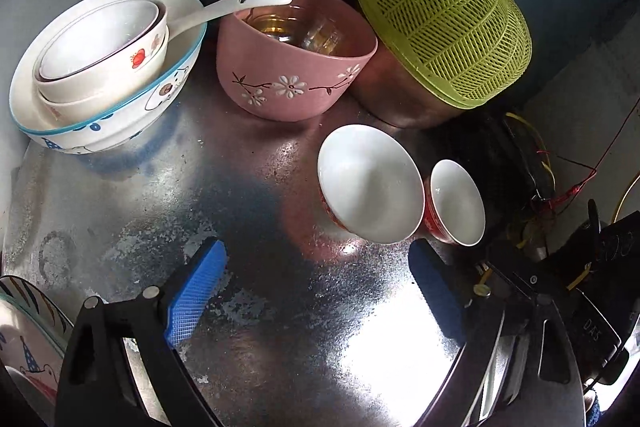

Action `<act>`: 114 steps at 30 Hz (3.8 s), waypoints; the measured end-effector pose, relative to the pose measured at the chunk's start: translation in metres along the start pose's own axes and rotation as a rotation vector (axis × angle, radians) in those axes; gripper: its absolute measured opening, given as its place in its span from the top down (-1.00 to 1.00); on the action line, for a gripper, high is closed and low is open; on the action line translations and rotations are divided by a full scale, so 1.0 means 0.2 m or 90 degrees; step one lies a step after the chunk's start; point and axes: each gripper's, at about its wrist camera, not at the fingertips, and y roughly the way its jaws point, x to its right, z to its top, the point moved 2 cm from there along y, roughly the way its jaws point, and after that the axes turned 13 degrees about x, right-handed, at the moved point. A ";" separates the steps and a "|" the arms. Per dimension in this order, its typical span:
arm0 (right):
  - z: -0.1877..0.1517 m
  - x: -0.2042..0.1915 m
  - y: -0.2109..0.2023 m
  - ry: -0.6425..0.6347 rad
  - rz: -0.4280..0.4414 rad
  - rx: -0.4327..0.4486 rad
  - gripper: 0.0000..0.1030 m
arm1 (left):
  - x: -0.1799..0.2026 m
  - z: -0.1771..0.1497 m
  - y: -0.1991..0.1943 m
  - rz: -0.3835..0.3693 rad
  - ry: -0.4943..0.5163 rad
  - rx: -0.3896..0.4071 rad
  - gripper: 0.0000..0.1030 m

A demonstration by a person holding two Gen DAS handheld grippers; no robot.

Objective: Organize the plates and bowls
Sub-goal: 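Bring both open tools around the rim of a red-exterior bowl, then close both tools on the rim of the red-exterior bowl, then carry the red-exterior bowl with both tools over the plate stack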

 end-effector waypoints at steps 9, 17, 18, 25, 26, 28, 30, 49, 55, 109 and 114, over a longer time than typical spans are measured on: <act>0.17 -0.02 0.26 -0.048 0.015 -0.017 0.23 | -0.01 0.08 0.21 0.000 -0.033 -0.005 0.08; 0.21 -0.06 0.49 -0.104 -0.007 -0.069 0.33 | -0.05 0.08 0.34 -0.002 -0.064 -0.024 0.20; 0.21 -0.05 0.51 -0.109 -0.012 -0.074 0.33 | -0.06 0.08 0.35 -0.002 -0.068 -0.027 0.22; 0.16 -0.03 0.58 -0.120 -0.043 -0.094 0.33 | -0.06 0.09 0.45 -0.005 -0.089 -0.051 0.28; 0.15 -0.02 0.58 -0.118 -0.043 -0.098 0.33 | -0.05 0.08 0.46 -0.005 -0.090 -0.054 0.28; 0.13 -0.03 0.58 -0.116 -0.040 -0.101 0.35 | -0.05 0.09 0.48 -0.005 -0.090 -0.057 0.29; 0.12 -0.03 0.57 -0.112 -0.042 -0.099 0.34 | -0.05 0.09 0.51 -0.006 -0.089 -0.062 0.36; -0.06 0.01 0.49 -0.041 -0.046 -0.127 0.55 | -0.01 0.09 0.54 -0.020 -0.053 -0.072 0.87; -0.07 0.03 0.50 -0.023 -0.054 -0.110 0.69 | 0.02 0.10 0.56 -0.022 -0.020 -0.069 0.87; -0.51 -0.92 -0.01 -0.182 0.183 -0.153 0.73 | -0.55 -0.23 -0.86 0.151 -0.086 0.095 0.89; -0.62 -1.04 0.00 -0.208 0.210 -0.178 0.73 | -0.66 -0.30 -0.97 0.183 -0.104 0.103 0.89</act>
